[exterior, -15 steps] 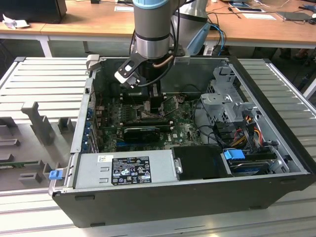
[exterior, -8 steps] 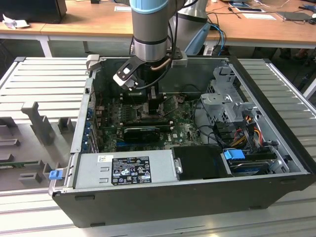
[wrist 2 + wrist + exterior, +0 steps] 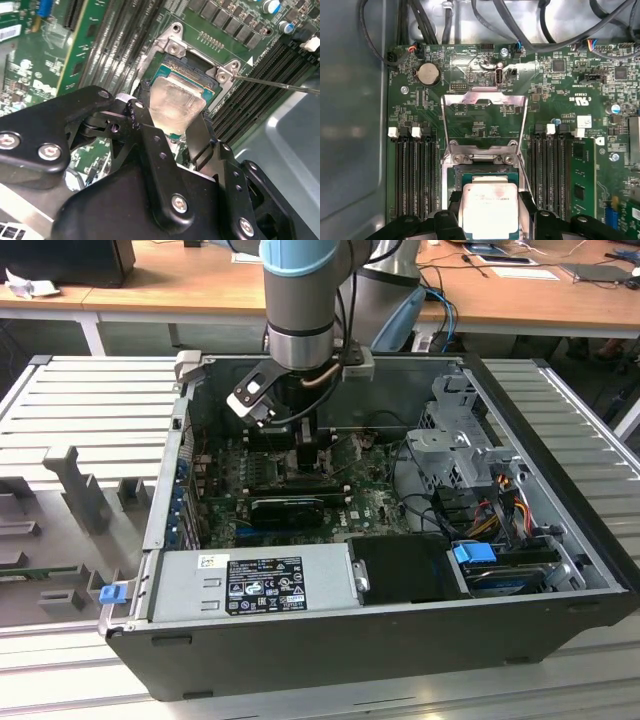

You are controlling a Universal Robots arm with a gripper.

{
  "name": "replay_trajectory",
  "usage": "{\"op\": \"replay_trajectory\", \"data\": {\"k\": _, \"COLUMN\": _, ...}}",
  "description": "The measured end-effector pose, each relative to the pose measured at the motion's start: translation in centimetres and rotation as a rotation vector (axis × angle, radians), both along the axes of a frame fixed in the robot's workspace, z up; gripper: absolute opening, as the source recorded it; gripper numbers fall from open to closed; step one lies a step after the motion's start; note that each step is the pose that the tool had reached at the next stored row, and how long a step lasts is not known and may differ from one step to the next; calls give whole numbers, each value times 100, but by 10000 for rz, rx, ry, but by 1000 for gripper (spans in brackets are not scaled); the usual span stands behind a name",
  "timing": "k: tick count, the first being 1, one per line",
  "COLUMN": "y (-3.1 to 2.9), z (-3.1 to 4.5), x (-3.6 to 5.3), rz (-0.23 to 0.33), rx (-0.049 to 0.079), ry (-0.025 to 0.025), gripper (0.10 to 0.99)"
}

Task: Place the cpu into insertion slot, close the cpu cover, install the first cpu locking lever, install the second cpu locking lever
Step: 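Place the cpu into insertion slot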

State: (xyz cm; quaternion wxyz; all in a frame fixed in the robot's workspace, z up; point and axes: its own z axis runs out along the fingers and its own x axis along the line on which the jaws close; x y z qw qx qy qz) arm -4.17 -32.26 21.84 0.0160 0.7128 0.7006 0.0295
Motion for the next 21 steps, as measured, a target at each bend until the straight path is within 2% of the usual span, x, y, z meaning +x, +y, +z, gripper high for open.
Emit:
{"op": "replay_trajectory", "data": {"k": 5, "y": 26, "z": -96, "x": -1, "rz": -2, "rx": -1, "ry": 0, "gripper": 525}}
{"op": "replay_trajectory", "data": {"k": 16, "y": 37, "z": -175, "x": -2, "rz": -3, "rx": -3, "ry": 1, "gripper": 525}}
{"op": "replay_trajectory", "data": {"k": 21, "y": 37, "z": -175, "x": -2, "rz": -3, "rx": -6, "ry": 1, "gripper": 525}}
